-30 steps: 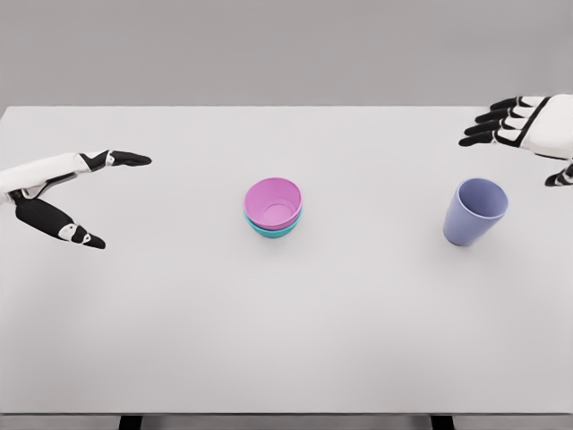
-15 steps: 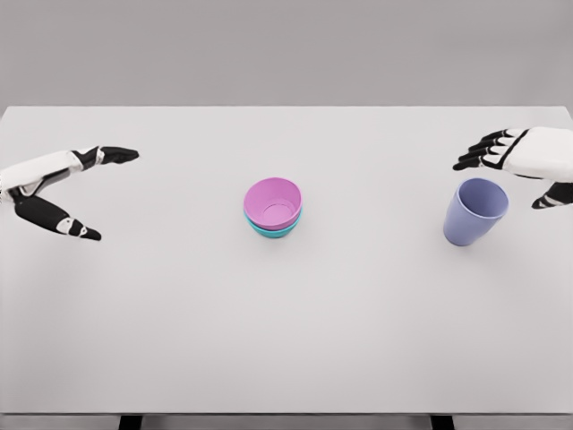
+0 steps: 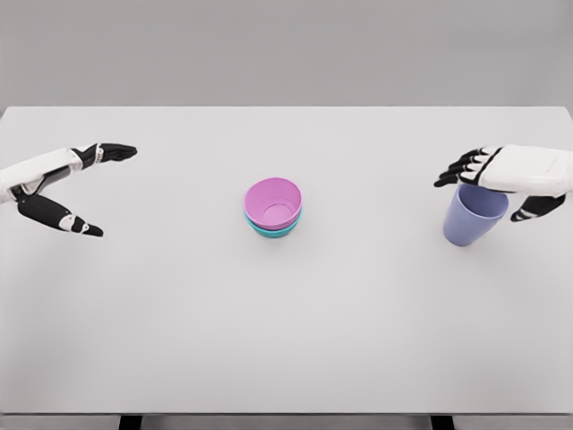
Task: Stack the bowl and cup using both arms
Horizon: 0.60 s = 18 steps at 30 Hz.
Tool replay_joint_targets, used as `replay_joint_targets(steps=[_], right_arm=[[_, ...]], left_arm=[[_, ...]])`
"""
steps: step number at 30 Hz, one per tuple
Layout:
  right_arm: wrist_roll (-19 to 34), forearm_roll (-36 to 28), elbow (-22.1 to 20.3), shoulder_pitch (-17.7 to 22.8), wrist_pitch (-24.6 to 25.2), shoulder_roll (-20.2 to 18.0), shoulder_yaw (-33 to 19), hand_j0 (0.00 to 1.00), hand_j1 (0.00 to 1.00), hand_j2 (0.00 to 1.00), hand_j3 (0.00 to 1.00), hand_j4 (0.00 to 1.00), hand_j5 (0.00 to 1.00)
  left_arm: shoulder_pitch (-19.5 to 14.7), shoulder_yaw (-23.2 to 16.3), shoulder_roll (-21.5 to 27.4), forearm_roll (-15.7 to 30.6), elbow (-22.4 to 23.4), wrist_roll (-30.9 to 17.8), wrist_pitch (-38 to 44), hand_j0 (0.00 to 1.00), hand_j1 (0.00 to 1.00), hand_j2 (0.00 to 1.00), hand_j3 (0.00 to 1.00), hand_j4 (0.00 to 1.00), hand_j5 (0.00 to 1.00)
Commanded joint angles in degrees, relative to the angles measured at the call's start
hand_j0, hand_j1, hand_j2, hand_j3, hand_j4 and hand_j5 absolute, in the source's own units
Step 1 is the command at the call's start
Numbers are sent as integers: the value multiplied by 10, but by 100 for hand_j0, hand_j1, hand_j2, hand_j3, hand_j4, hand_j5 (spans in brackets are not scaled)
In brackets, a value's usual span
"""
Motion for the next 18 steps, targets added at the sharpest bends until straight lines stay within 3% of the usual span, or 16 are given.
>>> replay_joint_targets(steps=[1, 4, 18], right_arm=[[0, 5, 1, 0, 1, 3, 7, 100, 100, 100, 100, 100, 100], [0, 8, 28, -11, 1, 15, 14, 100, 100, 100, 100, 100, 100], [0, 9, 43, -13, 1, 24, 39, 100, 100, 100, 100, 100, 100]], left_arm=[[0, 5, 0, 5, -1, 0, 1, 100, 100, 100, 100, 100, 100], [1, 8, -1, 4, -1, 0, 1, 100, 100, 100, 100, 100, 100], [0, 9, -12, 4, 2, 0, 1, 100, 100, 100, 100, 100, 100]])
